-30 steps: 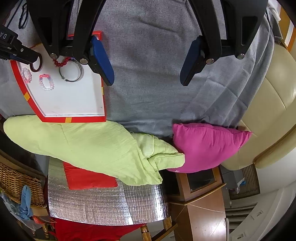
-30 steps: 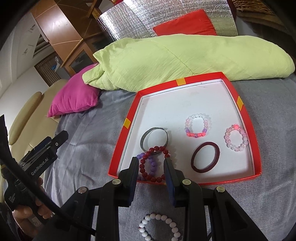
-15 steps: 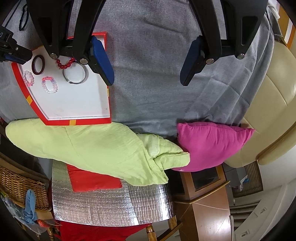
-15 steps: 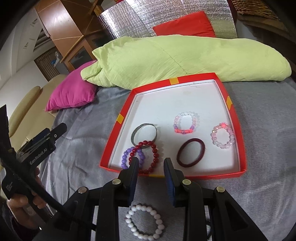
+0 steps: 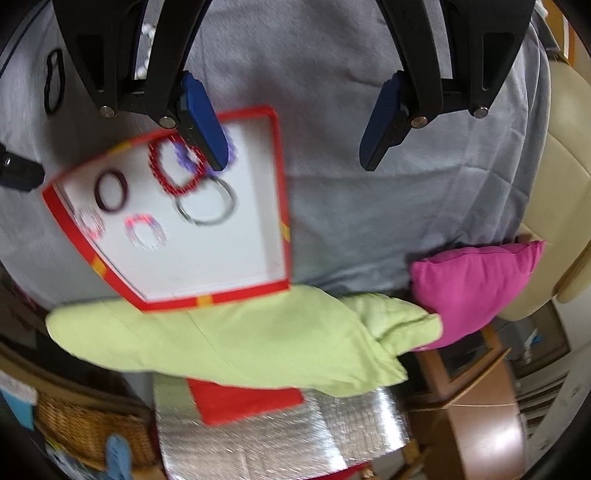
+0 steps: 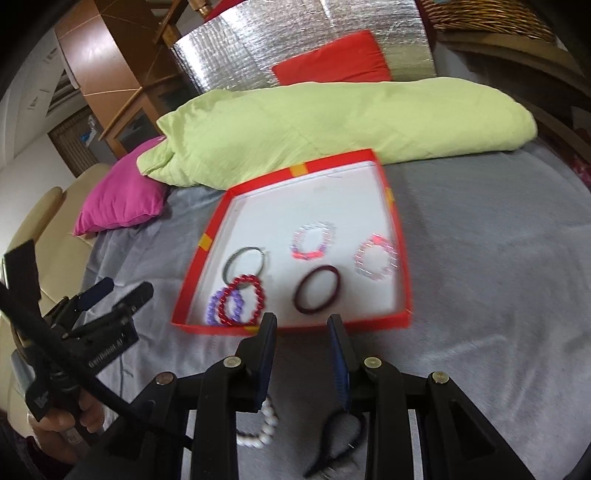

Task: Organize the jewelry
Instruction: 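Grasp the black hair tie with the right tool and lift it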

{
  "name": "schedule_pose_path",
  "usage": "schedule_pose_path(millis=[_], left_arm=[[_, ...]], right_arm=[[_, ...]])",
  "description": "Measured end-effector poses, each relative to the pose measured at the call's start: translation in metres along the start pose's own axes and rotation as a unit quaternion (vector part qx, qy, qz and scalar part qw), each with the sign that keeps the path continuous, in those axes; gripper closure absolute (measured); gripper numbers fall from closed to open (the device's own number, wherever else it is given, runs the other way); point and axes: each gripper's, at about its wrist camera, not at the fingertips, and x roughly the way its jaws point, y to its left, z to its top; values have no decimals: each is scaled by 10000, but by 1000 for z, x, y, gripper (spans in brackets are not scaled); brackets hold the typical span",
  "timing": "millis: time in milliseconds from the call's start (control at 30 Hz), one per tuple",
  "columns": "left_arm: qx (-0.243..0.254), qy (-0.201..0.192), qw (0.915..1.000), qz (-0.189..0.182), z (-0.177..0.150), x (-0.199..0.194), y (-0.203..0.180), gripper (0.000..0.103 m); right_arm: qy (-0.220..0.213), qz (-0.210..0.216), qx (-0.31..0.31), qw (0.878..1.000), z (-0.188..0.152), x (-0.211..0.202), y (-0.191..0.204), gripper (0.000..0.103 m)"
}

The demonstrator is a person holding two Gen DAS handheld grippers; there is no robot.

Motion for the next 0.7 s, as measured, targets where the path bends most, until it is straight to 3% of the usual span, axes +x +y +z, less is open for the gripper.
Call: schedule_pose_path(millis=[233, 433, 700], left_arm=[[391, 308, 9986, -160, -15, 3, -24, 29], [744, 591, 9950, -296, -30, 9, -42, 29], [832, 1053, 9881, -753, -38, 23, -47, 29]], right_arm=[[292, -162, 211, 9992, -21, -7, -19, 73], [850, -206, 134, 9961, -32, 9, -21, 73], [1310, -226, 246, 9908, -37, 27, -28, 73]])
